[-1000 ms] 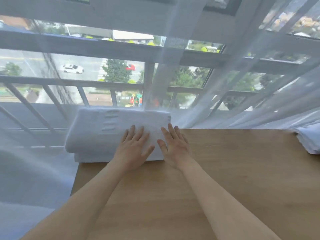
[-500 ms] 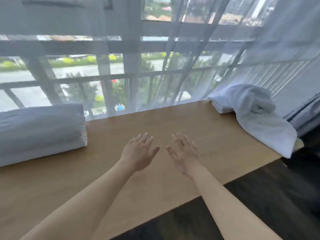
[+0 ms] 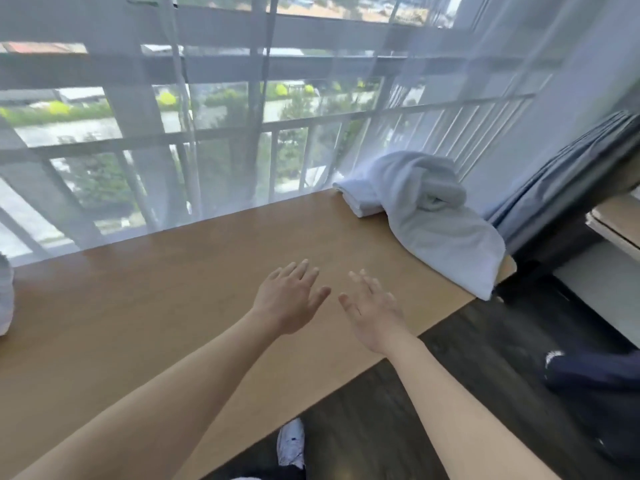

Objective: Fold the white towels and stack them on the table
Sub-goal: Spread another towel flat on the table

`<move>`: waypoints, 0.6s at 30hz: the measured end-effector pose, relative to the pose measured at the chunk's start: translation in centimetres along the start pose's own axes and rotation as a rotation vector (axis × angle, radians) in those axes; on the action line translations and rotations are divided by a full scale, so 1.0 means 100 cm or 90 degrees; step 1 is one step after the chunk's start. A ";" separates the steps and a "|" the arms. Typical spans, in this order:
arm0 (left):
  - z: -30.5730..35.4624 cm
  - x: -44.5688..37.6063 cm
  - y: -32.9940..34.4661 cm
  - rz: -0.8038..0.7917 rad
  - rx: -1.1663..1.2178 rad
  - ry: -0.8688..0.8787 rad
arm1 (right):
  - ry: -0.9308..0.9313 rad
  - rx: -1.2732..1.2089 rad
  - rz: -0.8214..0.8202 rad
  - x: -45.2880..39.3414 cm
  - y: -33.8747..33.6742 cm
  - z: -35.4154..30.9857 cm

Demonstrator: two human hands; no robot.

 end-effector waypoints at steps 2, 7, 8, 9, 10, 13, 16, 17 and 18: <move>0.012 -0.034 0.007 -0.006 0.012 0.009 | 0.022 -0.001 -0.006 -0.016 -0.012 0.020; 0.057 -0.111 0.015 -0.022 0.041 0.057 | 0.095 0.010 -0.005 -0.051 -0.052 0.077; 0.065 -0.124 0.014 -0.022 0.042 0.068 | 0.107 0.006 -0.002 -0.057 -0.059 0.087; 0.072 -0.136 0.012 -0.025 0.044 0.082 | 0.121 -0.002 0.003 -0.064 -0.066 0.095; 0.078 -0.147 0.010 -0.029 0.043 0.092 | 0.133 -0.008 0.007 -0.071 -0.071 0.103; 0.092 -0.175 0.004 -0.035 0.046 0.104 | 0.144 -0.013 0.020 -0.092 -0.085 0.122; 0.103 -0.207 -0.001 -0.033 0.058 0.098 | 0.143 -0.022 0.034 -0.120 -0.099 0.141; 0.106 -0.218 -0.003 -0.031 0.066 0.090 | 0.141 -0.025 0.039 -0.130 -0.104 0.148; 0.110 -0.229 -0.003 -0.027 0.075 0.079 | 0.142 -0.025 0.046 -0.140 -0.109 0.157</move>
Point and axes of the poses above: each hand's wrist, its own x-axis away from the middle knuckle, its own y-axis out of the palm, z = x × y, the point moved 8 cm from there along -x, towards the middle knuckle, and after that the axes turned 15 degrees about -x, right-handed, at the moved point
